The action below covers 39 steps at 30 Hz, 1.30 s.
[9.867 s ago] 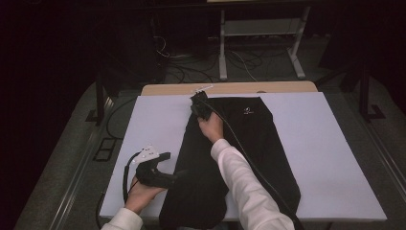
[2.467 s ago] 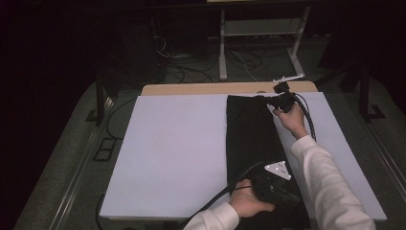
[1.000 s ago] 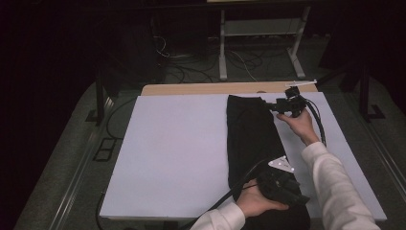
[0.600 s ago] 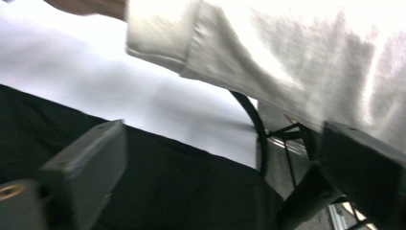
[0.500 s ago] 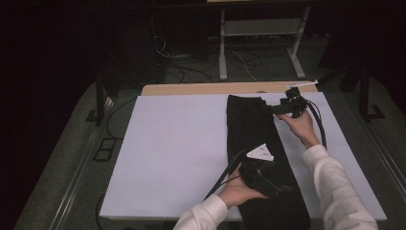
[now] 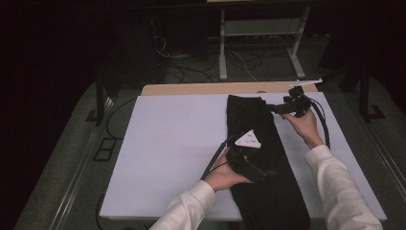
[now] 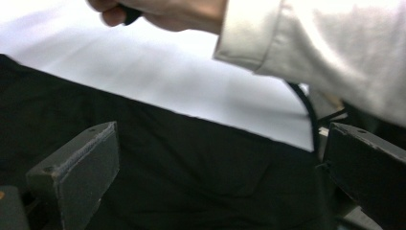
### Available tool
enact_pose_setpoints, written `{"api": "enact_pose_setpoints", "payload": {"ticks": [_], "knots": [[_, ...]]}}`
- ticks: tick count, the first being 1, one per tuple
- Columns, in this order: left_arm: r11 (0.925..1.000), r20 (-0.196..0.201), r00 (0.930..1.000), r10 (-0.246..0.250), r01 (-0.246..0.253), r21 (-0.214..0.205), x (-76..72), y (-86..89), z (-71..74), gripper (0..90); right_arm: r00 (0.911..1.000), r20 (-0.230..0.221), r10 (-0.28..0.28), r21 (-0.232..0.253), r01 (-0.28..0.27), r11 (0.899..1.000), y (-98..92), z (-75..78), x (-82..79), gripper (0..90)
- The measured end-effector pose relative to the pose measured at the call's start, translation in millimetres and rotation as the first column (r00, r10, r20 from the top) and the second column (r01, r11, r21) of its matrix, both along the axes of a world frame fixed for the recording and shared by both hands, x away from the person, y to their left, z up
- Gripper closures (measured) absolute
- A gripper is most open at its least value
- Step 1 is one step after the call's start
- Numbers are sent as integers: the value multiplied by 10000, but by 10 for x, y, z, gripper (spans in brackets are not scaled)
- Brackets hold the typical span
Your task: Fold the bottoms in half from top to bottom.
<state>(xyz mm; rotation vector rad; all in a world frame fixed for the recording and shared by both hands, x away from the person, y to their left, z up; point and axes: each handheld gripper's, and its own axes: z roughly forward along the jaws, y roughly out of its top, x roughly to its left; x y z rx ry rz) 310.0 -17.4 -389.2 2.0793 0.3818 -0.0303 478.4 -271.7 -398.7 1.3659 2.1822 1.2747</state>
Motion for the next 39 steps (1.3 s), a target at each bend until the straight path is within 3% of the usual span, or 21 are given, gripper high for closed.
{"api": "enact_pose_setpoints", "payload": {"ticks": [11,18,39], "knots": [[9997,491,9987,130,-139,188,143,126,139,0,9998,138,130,-9,-130,9999,17,16,-55,0],[9994,718,9973,175,-195,274,271,225,190,0,9998,-7,178,-49,-178,9998,3,-32,-80,0],[9938,794,9912,1061,-1084,259,740,507,245,0,9997,-127,208,80,-207,9998,-44,-98,-101,0]]}}
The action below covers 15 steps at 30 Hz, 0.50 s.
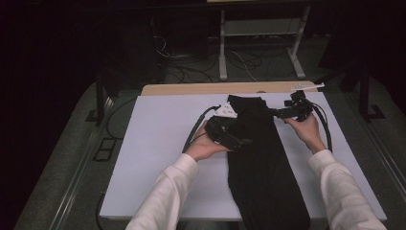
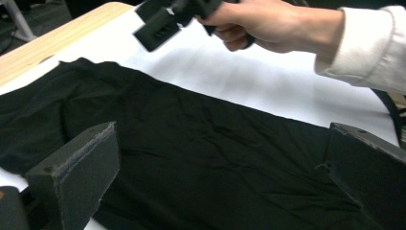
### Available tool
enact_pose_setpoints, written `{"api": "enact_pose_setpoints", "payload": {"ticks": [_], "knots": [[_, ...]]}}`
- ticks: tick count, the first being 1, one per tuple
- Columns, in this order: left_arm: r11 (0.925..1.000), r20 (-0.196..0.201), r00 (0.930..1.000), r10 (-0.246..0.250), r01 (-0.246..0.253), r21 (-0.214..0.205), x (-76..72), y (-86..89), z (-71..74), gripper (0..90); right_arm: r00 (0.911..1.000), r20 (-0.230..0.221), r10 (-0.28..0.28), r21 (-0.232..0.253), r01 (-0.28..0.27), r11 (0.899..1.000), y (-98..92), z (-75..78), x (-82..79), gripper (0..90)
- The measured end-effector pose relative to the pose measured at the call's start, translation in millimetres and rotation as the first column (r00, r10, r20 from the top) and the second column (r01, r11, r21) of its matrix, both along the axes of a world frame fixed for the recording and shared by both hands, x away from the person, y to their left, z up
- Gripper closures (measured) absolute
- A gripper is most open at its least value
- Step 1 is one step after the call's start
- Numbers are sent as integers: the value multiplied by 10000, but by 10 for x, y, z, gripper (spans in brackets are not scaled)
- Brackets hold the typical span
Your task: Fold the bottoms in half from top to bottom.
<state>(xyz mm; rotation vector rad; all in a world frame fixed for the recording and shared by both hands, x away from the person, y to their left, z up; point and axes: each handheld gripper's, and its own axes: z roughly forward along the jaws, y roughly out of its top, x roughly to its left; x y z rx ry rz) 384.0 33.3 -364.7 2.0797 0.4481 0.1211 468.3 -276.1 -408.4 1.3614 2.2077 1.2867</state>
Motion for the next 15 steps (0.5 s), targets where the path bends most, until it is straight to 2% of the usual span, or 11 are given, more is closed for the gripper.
{"api": "enact_pose_setpoints", "payload": {"ticks": [4,7,15], "knots": [[9997,60,9997,221,-221,-66,99,54,14,0,10000,-90,36,13,-36,10000,6,-33,2,0],[9982,194,9991,382,-372,-473,139,94,26,0,9999,-120,60,73,-59,10000,8,-62,1,0],[9968,130,9979,630,-622,-495,221,139,-14,0,9997,-227,32,145,-29,9999,-26,-134,-21,0]]}}
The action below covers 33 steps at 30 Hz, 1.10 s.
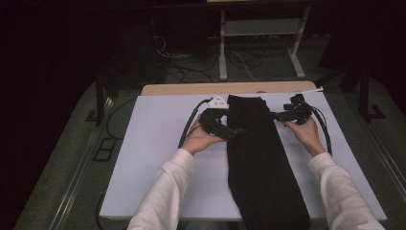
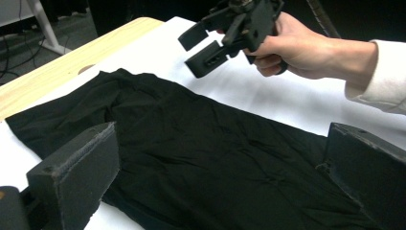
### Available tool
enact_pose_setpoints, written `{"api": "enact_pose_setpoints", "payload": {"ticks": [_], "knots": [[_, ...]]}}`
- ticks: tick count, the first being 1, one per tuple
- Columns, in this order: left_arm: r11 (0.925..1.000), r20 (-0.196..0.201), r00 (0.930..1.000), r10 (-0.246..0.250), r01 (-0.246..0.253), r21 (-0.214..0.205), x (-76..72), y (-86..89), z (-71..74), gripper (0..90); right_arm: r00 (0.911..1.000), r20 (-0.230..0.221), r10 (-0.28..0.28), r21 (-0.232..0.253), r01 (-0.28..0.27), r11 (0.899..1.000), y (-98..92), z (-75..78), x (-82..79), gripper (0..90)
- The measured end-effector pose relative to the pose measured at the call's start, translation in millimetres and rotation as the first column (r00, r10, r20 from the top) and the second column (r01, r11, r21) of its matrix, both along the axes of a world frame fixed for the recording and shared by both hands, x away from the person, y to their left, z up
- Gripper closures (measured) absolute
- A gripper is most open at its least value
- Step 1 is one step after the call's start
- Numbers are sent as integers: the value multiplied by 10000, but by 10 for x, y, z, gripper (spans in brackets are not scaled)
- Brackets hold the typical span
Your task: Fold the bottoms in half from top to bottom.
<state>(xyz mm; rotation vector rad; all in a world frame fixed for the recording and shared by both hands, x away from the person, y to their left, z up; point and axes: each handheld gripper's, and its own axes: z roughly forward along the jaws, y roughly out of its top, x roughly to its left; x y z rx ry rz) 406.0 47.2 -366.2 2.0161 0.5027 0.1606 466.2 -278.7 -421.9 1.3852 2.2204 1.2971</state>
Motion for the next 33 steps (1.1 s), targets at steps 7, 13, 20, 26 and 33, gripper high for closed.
{"api": "enact_pose_setpoints", "payload": {"ticks": [7,13,20,26,33], "knots": [[9992,-22,9994,357,-357,-156,134,59,-94,0,10000,-67,-42,99,42,9999,-35,-42,-16,0],[9965,-215,9964,822,-825,-119,260,125,-194,0,9999,-124,-51,153,53,9999,-57,-81,-33,0],[9898,-604,9890,1352,-1376,-368,407,186,-305,0,9997,-209,-91,216,95,9997,-80,-123,-43,0],[9833,-1019,9798,1722,-1772,-417,549,205,-374,0,9995,-292,-87,288,95,9995,-73,-148,-40,0],[9745,-1608,9650,2074,-2181,-519,671,216,-478,0,9994,-337,-66,350,78,9994,-50,-149,-29,0]]}}
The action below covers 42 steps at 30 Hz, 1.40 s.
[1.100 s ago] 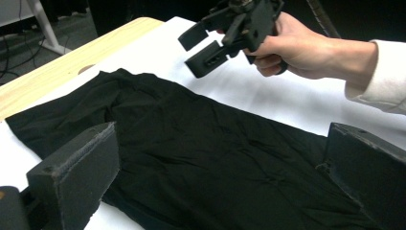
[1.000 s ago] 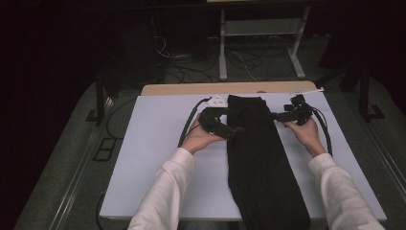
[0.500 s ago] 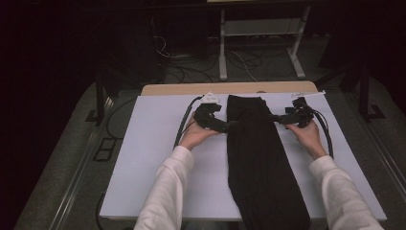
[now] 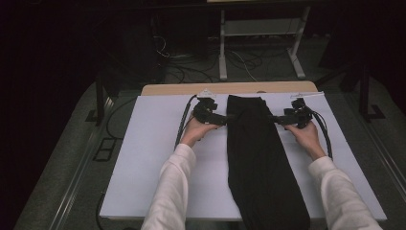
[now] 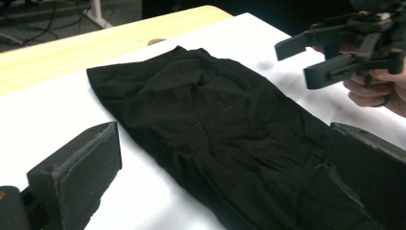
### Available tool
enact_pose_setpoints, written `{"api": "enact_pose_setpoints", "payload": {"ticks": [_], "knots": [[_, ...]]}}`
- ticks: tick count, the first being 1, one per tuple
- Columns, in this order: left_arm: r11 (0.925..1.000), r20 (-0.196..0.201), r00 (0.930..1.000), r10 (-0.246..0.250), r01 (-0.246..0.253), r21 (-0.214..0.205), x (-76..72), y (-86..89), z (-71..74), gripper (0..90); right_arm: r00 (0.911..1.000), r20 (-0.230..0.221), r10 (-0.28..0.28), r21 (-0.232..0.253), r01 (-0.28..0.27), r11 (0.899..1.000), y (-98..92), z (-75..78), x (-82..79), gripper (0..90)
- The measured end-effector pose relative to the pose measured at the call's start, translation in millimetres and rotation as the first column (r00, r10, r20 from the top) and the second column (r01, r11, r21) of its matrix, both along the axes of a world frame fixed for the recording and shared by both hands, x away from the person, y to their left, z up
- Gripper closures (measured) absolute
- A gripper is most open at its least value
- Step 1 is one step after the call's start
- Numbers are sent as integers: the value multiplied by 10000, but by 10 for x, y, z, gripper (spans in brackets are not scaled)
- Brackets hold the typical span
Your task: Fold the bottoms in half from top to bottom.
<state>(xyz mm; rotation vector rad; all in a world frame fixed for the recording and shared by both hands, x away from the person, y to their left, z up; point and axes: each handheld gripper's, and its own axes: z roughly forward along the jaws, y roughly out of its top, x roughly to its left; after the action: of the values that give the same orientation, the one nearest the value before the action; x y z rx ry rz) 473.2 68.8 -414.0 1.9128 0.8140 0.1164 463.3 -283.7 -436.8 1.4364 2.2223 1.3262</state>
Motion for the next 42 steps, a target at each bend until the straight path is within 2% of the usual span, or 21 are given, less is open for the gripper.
{"api": "enact_pose_setpoints", "payload": {"ticks": [7,11,16,18,20,21,23,25,29,32,40,42], "knots": [[9991,-786,9963,335,-354,-221,86,-2,-144,0,9998,-173,-56,119,58,9999,20,-18,45,0],[9979,-1417,9893,350,-424,-494,133,-22,-214,0,9994,-322,-88,9,88,10000,26,-39,93,0],[9978,-1629,9859,394,-474,-455,162,-77,-274,26,9987,-496,-111,-85,107,9999,43,-43,132,3],[9962,-1719,9840,472,-590,-640,171,-91,-290,54,9983,-563,-119,-74,115,9999,46,-44,137,53],[9928,-1947,9788,632,-816,-878,180,-97,-304,87,9976,-683,-136,145,146,9998,31,-55,146,75],[9889,-2123,9750,658,-921,-1163,188,-99,-316,99,9972,-736,-134,235,152,9996,24,-63,151,89],[9872,-2141,9740,735,-1015,-1231,193,-104,-326,120,9953,-947,-219,420,260,9988,-2,-86,169,123],[9880,-2055,9750,842,-1084,-1097,202,-109,-340,135,9941,-1050,-276,554,335,9979,-26,-105,180,138],[9872,-2179,9710,982,-1228,-1021,226,-115,-369,165,9922,-1190,-372,670,454,9967,-46,-128,196,202],[9856,-2498,9618,1124,-1399,-950,243,-147,-406,205,9916,-1244,-352,711,443,9965,-31,-136,202,233],[9869,-2600,9606,978,-1273,-994,250,-195,-475,279,9861,-1624,-352,129,378,9992,81,-125,269,263],[9855,-2711,9571,1019,-1344,-1039,254,-192,-482,304,9860,-1616,-413,38,425,9991,94,-133,278,260]]}}
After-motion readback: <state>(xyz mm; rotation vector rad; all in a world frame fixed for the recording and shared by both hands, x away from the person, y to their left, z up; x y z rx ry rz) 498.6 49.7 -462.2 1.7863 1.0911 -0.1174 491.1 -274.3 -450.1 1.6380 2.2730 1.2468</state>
